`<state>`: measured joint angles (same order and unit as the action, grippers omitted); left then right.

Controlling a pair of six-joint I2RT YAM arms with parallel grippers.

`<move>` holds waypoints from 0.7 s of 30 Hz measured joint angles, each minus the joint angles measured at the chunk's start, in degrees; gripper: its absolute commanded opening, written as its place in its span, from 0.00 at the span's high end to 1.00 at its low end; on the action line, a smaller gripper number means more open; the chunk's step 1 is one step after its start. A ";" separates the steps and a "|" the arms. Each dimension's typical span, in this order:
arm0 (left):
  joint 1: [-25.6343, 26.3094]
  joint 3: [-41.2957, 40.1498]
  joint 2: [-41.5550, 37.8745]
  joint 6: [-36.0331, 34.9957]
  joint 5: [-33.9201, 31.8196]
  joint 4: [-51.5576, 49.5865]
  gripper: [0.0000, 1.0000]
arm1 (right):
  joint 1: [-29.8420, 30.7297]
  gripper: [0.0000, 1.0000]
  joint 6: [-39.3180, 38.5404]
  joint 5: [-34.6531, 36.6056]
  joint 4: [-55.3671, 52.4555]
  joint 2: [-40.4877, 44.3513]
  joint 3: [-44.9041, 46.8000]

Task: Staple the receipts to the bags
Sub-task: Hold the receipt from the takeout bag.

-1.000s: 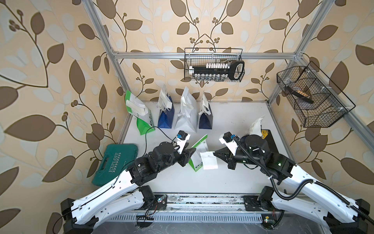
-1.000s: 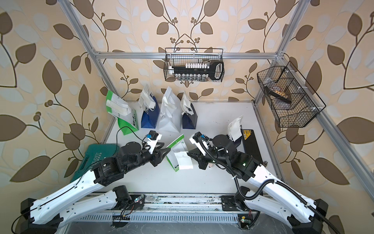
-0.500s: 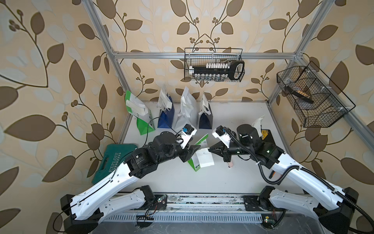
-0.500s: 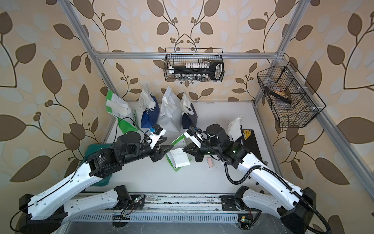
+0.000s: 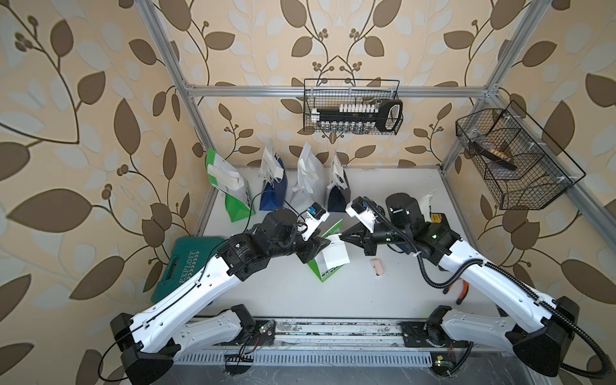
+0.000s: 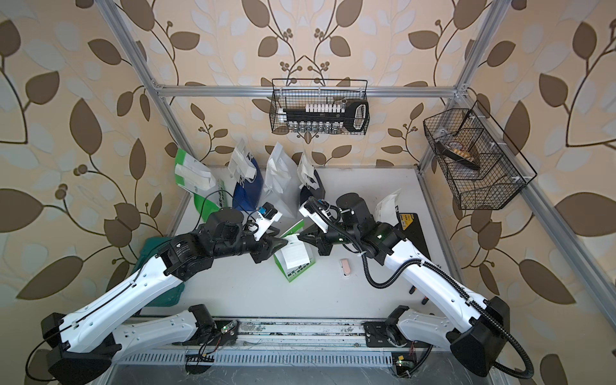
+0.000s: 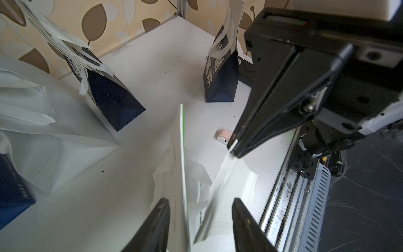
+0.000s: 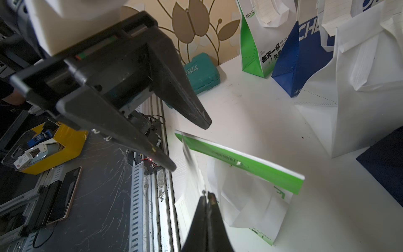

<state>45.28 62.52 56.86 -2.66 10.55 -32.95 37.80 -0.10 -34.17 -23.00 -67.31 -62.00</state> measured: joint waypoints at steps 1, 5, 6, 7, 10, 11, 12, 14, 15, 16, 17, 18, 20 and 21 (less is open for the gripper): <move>0.00 0.02 0.00 -0.09 0.02 0.00 0.55 | -0.09 1.00 -0.15 -0.02 0.00 -0.28 -0.02; -0.02 0.02 0.42 -0.31 0.00 -0.09 0.56 | -0.22 1.00 -0.44 -0.02 -0.07 -1.38 -0.04; -0.02 0.02 0.63 -0.33 -0.02 -0.11 0.56 | -0.22 1.00 -0.52 -0.04 -0.09 -1.57 -0.04; -0.02 0.02 0.85 -0.33 -0.02 -0.17 0.57 | -0.24 1.00 -0.61 -0.04 -0.13 -1.75 -0.04; -0.02 0.02 1.29 -0.37 -0.07 -0.39 0.58 | -0.33 1.00 -0.63 -0.04 -0.15 -2.10 -0.09; -0.02 0.02 1.40 -0.42 -0.11 -0.44 0.58 | -0.33 1.00 -0.63 0.00 -0.17 -2.21 -0.17; -0.02 0.02 1.46 -0.42 -0.17 -0.50 0.58 | -0.33 1.00 -0.66 0.02 -0.17 -2.25 -0.24; -0.02 0.07 1.64 -0.46 -0.33 -0.87 0.58 | -0.33 1.00 -0.66 0.04 -0.04 -2.34 -0.39; -0.02 0.09 1.75 -0.48 -0.44 -1.14 0.58 | -0.35 1.00 -0.66 0.07 0.07 -2.38 -0.39; -0.02 0.09 1.81 -0.55 -0.52 -1.42 0.58 | -0.35 1.00 -0.66 0.09 0.11 -2.47 -0.39; -0.02 0.09 1.84 -0.61 -0.59 -1.70 0.58 | -0.35 1.00 -0.66 0.11 0.11 -2.56 -0.39; -0.02 0.09 1.84 -0.68 -0.66 -1.92 0.59 | -0.35 1.00 -0.66 0.11 0.11 -2.64 -0.42; -0.02 0.09 1.84 -0.94 -0.79 -2.14 0.61 | -0.39 1.00 -0.66 0.11 0.13 -2.89 -0.55; -0.02 0.09 1.84 -1.05 -0.94 -2.23 0.62 | -0.39 1.00 -0.66 0.11 0.13 -3.04 -0.66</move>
<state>45.25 62.61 58.70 -3.70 9.61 -35.18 37.41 -0.75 -34.06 -22.87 -70.35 -62.65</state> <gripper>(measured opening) 0.393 0.048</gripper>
